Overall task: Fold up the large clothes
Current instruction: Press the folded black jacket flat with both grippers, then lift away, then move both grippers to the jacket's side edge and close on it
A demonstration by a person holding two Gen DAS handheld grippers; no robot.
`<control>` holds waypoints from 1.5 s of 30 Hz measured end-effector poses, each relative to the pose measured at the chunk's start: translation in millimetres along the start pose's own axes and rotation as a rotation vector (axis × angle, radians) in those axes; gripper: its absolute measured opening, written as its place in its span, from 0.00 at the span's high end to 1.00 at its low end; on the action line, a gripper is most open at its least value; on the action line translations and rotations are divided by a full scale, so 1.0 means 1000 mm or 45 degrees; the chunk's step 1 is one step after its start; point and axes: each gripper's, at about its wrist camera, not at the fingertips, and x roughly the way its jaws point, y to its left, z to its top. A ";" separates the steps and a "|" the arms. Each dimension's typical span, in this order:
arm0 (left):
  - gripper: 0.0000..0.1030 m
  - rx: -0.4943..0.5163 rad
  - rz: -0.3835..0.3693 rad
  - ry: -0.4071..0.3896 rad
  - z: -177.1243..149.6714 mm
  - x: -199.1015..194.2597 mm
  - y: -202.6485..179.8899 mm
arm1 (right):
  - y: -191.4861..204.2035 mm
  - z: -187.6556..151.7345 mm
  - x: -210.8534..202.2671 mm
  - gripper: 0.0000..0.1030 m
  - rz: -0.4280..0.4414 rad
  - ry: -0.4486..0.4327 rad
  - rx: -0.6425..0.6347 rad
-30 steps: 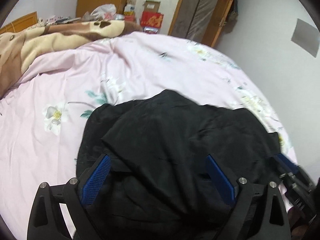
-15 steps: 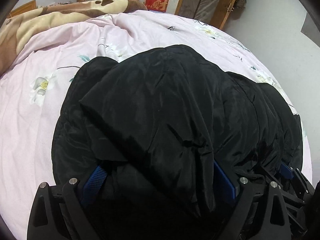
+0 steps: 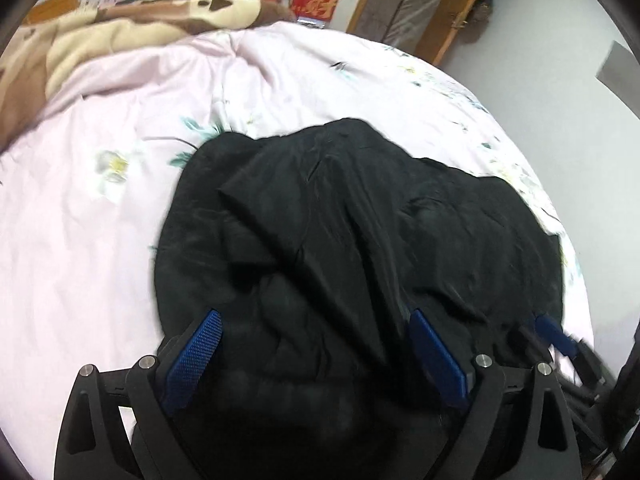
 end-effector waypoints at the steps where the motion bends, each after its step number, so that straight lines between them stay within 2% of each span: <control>1: 0.08 0.002 -0.019 -0.005 -0.004 -0.010 0.000 | 0.001 -0.002 -0.015 0.35 -0.011 -0.026 -0.005; 3: 0.07 0.019 -0.001 -0.029 -0.016 -0.035 -0.003 | 0.005 -0.009 -0.041 0.35 0.001 -0.053 -0.012; 9: 0.07 0.013 -0.053 -0.047 -0.054 -0.100 -0.002 | 0.016 -0.038 -0.099 0.35 0.018 -0.092 -0.009; 12: 0.07 0.057 -0.005 -0.058 -0.080 -0.130 0.002 | 0.017 -0.058 -0.130 0.35 0.019 -0.111 0.008; 14: 0.07 0.062 -0.012 -0.055 -0.098 -0.147 0.006 | 0.014 -0.069 -0.146 0.35 0.015 -0.117 0.018; 22: 0.07 -0.010 0.032 -0.052 -0.164 -0.192 0.039 | 0.002 -0.120 -0.195 0.35 -0.051 -0.118 0.053; 27: 0.07 -0.011 0.068 -0.055 -0.199 -0.215 0.053 | -0.006 -0.150 -0.220 0.35 -0.070 -0.120 0.096; 30: 0.07 -0.035 0.072 -0.037 -0.213 -0.217 0.061 | -0.013 -0.167 -0.232 0.35 -0.097 -0.122 0.102; 32: 0.07 -0.057 0.075 -0.010 -0.225 -0.212 0.068 | -0.018 -0.179 -0.237 0.28 -0.113 -0.115 0.115; 35: 0.07 -0.086 0.085 0.046 -0.243 -0.198 0.078 | -0.028 -0.200 -0.240 0.27 -0.173 -0.095 0.102; 38: 0.07 -0.095 0.061 0.057 -0.257 -0.186 0.083 | -0.042 -0.218 -0.236 0.27 -0.222 -0.057 0.111; 41: 0.07 -0.077 0.123 0.066 -0.264 -0.174 0.083 | -0.056 -0.235 -0.229 0.26 -0.279 -0.027 0.142; 45: 0.07 -0.069 0.135 0.131 -0.268 -0.153 0.085 | -0.075 -0.247 -0.217 0.26 -0.310 0.014 0.210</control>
